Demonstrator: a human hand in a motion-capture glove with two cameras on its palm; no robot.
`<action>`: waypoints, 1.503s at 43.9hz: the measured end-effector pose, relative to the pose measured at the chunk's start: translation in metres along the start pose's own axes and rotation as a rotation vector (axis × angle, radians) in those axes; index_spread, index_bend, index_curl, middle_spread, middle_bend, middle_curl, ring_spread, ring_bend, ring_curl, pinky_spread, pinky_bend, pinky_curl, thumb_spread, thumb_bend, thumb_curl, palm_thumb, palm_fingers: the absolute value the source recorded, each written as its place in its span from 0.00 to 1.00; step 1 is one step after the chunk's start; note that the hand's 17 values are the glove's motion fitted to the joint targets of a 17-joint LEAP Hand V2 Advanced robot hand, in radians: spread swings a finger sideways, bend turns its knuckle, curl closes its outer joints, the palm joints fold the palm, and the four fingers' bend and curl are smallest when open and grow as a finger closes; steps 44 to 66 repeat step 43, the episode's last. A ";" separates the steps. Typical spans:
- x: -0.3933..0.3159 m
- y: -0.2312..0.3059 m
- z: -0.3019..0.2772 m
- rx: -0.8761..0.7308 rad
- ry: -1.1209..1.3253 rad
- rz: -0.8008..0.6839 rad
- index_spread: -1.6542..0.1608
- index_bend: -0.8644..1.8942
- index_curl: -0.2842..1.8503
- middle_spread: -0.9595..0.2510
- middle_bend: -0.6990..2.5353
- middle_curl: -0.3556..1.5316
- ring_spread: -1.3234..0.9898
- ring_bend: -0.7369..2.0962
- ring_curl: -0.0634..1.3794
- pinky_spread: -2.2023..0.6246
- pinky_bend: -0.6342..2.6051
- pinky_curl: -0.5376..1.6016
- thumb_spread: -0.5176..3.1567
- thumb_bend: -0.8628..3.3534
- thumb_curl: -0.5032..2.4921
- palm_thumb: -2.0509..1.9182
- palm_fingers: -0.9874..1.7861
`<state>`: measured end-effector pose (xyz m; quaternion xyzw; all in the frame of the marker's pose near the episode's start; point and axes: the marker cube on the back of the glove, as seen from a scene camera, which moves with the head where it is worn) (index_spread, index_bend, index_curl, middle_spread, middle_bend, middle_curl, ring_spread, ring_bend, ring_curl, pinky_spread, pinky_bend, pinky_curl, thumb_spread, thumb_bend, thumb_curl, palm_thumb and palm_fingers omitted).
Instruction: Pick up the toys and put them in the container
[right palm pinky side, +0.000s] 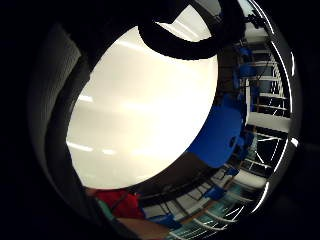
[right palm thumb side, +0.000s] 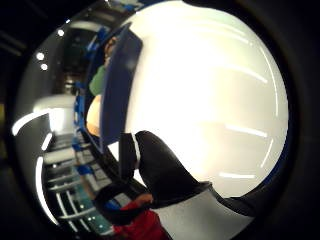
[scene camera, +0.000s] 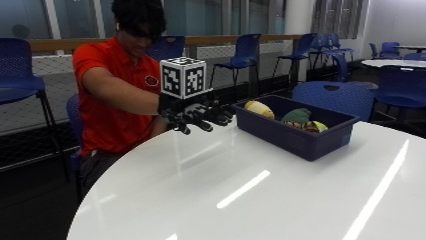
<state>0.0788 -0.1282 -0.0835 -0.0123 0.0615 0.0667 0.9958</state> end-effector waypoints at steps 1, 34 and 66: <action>0.005 0.002 -0.001 0.002 0.000 0.004 0.73 0.37 0.27 0.72 0.26 0.33 0.58 0.31 0.21 0.81 0.44 0.39 0.41 0.18 0.23 0.49 0.28; 0.068 0.039 -0.001 -0.028 -0.133 0.083 0.73 0.37 0.26 0.72 0.26 0.31 0.57 0.32 0.18 0.81 0.44 0.40 0.42 0.19 0.23 0.49 0.29; 0.078 0.046 -0.002 -0.052 -0.137 0.104 0.73 0.37 0.27 0.72 0.25 0.30 0.57 0.32 0.18 0.81 0.44 0.40 0.43 0.19 0.23 0.50 0.29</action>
